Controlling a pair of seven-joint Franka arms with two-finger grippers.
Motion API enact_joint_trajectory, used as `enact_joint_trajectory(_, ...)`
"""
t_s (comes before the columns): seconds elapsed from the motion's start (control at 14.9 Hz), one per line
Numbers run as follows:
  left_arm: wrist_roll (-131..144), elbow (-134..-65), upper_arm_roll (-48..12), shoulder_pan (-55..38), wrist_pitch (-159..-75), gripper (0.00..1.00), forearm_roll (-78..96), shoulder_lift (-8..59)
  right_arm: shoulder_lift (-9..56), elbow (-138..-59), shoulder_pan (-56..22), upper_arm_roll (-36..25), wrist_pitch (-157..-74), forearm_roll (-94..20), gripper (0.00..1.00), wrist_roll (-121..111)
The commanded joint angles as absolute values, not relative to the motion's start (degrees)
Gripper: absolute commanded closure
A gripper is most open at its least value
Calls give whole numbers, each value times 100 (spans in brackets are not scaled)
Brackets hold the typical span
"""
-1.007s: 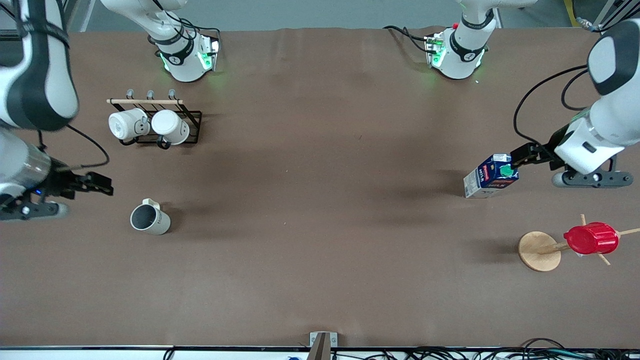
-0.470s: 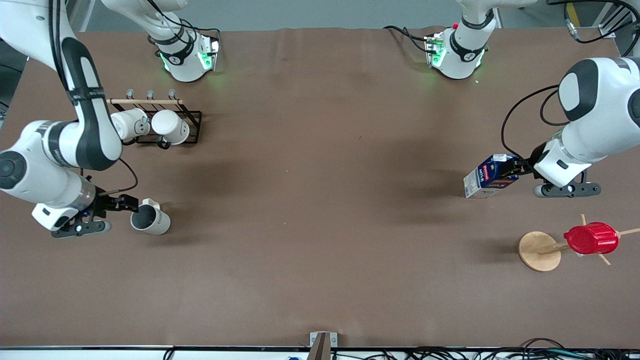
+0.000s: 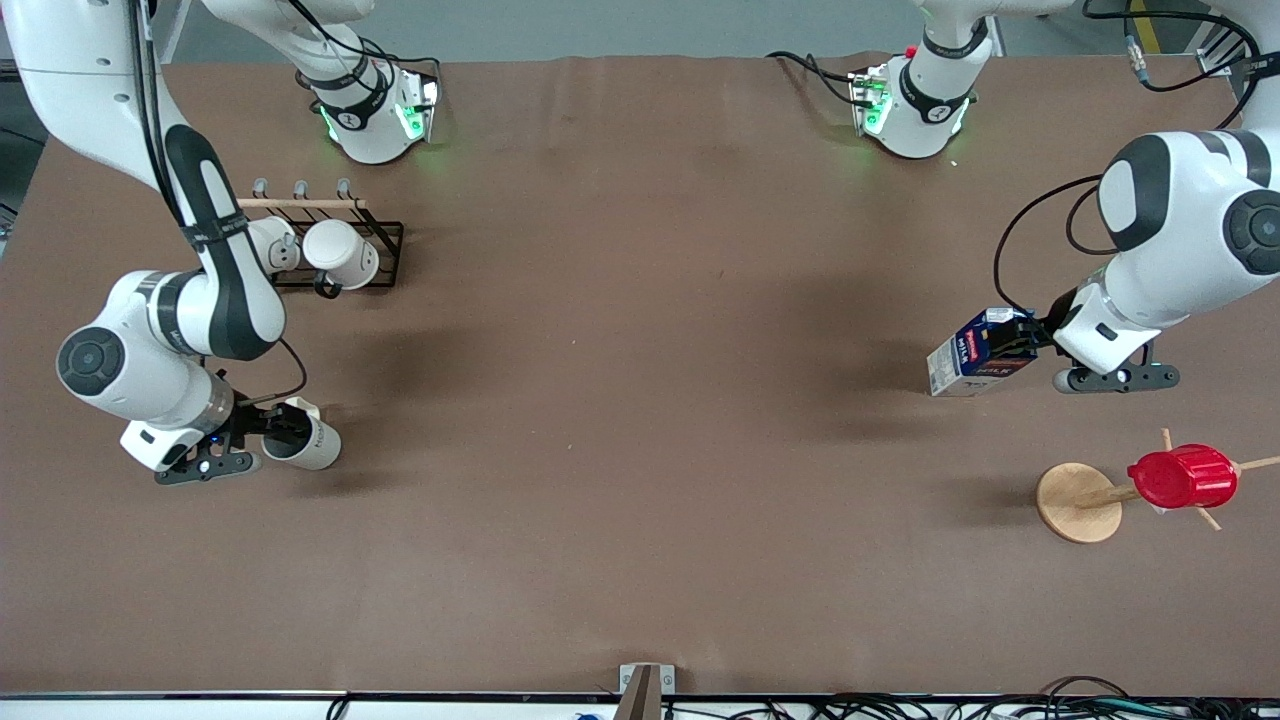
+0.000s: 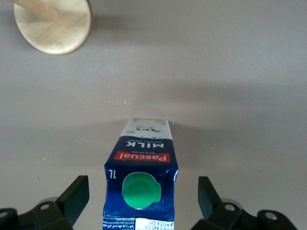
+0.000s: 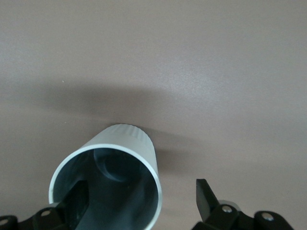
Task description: Place cup and milk on table
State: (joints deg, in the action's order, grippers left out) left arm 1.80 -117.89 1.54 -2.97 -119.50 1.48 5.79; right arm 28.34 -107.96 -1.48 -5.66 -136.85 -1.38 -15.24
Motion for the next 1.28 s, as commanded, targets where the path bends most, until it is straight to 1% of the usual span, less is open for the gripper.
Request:
enact_joint_trajectory(0.0,97,-12041,176,-308,-12094,0,185,457,2821,-10986,-71,-510,-13930,-123,6,-1652)
enact_joint_trajectory(0.07,97,-12067,176,-308,-12094,0,185,474,2821,-11047,-36,-501,-13948,-123,12,-1739)
enact_joint_trajectory(0.13,97,-12093,176,-308,-12094,0,185,501,2821,-11074,17,-440,-13948,-123,24,-1766)
enact_joint_trajectory(0.2,97,-12129,176,-308,-12094,0,176,518,2821,-11074,78,-344,-13948,-123,40,-1767)
enact_joint_trajectory(0.27,97,-12146,176,-308,-12102,0,167,519,2821,-11074,123,-291,-13948,-140,54,-1767)
enact_joint_trajectory(0.34,97,-12155,176,-308,-12103,0,167,553,2821,-11066,114,-281,-13940,-306,66,-1767)
enact_joint_trajectory(0.4,97,-12155,176,-308,-12120,0,167,589,2821,-11065,88,-281,-13931,-438,75,-1767)
enact_joint_trajectory(0.47,97,-12164,184,-308,-12164,0,167,598,2821,-11057,97,-281,-13931,-466,81,-1758)
enact_joint_trajectory(0.54,97,-12173,185,-299,-12173,0,167,598,2821,-11039,97,-281,-13913,-501,93,-1714)
enact_joint_trajectory(0.6,97,-12182,193,-281,-12173,0,167,598,2813,-11013,114,-281,-13878,-623,100,-1688)
enact_joint_trajectory(0.74,97,-12182,193,-272,-12173,0,167,615,2804,-10916,123,-290,-13721,-869,100,-1609)
enact_joint_trajectory(0.94,97,-12216,193,-272,-12286,0,167,685,2576,-10714,-8,-273,-13124,-896,100,-759)
enact_joint_trajectory(1.21,97,-12234,193,-272,-12428,0,167,773,2128,-10679,-710,-281,-12728,-888,100,638)
